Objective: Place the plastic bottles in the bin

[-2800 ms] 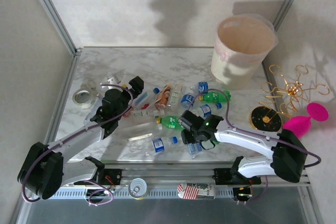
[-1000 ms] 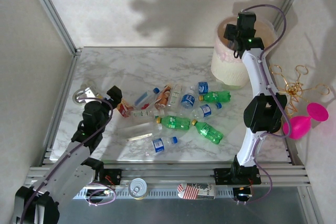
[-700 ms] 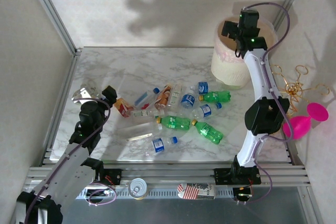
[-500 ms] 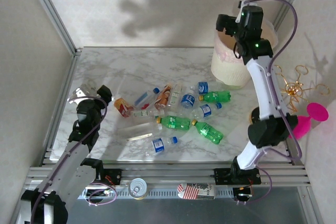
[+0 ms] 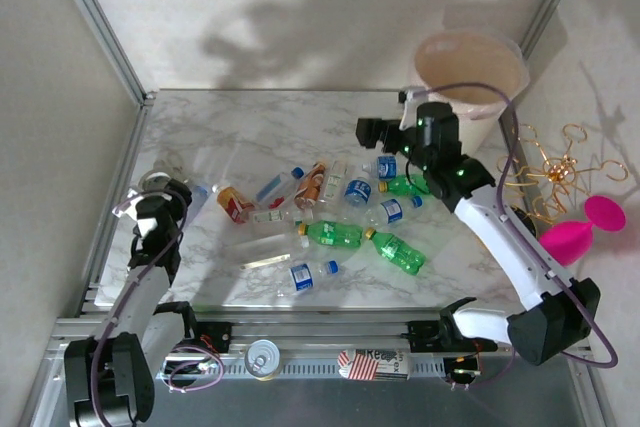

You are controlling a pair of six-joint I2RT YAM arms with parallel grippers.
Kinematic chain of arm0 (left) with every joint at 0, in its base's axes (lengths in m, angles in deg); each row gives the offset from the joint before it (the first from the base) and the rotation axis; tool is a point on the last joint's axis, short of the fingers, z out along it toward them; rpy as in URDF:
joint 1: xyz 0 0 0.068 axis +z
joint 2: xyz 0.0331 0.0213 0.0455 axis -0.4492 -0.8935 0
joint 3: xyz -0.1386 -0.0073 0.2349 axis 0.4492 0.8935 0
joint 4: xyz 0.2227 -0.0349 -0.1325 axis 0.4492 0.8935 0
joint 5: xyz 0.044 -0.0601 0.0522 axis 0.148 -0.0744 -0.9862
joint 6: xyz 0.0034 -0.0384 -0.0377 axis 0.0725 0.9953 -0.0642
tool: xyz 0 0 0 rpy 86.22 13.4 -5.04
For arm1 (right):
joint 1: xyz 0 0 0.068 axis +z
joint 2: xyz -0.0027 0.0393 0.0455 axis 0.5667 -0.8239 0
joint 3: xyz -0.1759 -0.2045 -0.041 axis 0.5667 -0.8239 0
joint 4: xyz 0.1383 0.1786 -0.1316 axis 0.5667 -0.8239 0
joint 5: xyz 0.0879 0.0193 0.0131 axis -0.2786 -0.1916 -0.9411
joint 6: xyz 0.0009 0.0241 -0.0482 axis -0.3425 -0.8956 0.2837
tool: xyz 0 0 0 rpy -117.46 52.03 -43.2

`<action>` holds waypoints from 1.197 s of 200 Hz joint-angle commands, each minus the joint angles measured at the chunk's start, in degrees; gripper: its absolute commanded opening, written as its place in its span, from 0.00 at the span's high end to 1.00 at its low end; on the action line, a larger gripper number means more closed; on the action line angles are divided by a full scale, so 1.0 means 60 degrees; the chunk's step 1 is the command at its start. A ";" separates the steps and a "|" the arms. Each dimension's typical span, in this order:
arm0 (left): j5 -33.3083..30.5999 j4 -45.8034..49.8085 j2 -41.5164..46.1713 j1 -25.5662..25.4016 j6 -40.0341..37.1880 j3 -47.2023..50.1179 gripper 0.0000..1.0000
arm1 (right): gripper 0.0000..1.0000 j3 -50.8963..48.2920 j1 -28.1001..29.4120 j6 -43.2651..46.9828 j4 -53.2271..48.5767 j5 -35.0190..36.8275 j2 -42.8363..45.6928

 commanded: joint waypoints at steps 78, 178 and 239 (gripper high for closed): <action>0.2411 -0.1021 -0.3237 0.1672 -0.0441 -0.0848 0.00 | 0.01 -0.1747 0.1136 -0.1405 0.1941 -0.0787 -0.0541; 0.1717 0.0762 -0.2316 0.0029 -0.0515 -0.0710 0.00 | 0.01 -0.2197 0.1136 -0.1319 0.2272 -0.0795 -0.0750; 0.1376 0.1130 -0.2421 -0.0401 -0.0778 -0.0533 0.07 | 0.01 -0.2197 0.1139 -0.1380 0.2290 -0.0775 -0.0844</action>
